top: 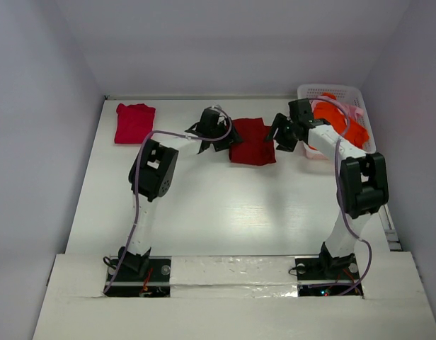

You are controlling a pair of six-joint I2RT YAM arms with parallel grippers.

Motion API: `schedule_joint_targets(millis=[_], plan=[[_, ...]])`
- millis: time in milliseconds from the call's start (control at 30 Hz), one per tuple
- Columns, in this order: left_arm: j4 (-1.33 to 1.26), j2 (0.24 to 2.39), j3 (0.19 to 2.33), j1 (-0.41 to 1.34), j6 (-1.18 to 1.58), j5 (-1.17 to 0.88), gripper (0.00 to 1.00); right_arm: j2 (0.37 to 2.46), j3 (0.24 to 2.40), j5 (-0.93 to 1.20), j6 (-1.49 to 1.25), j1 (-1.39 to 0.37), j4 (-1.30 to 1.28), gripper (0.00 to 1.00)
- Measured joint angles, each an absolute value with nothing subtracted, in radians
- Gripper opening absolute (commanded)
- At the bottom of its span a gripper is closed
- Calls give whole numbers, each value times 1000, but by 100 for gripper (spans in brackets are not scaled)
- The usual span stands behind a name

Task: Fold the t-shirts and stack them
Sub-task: Fold the tshirt

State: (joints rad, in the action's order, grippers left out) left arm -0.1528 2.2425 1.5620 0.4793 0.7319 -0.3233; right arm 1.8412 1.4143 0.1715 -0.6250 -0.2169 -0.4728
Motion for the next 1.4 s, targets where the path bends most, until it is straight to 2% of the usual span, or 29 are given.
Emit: schedule_joint_targets(millis=[600,1100,1400], plan=[[-161,2141,1413,553,738,-293,60,1748,1212,176,-628,-217,-415,68],[-223,2057,1267,615,742,-276,60,1645,1147,134,-636,-216,-384,68],[-245,1987,1165,633,743,-275,60,1571,977,115,-656,-217,-358,68]])
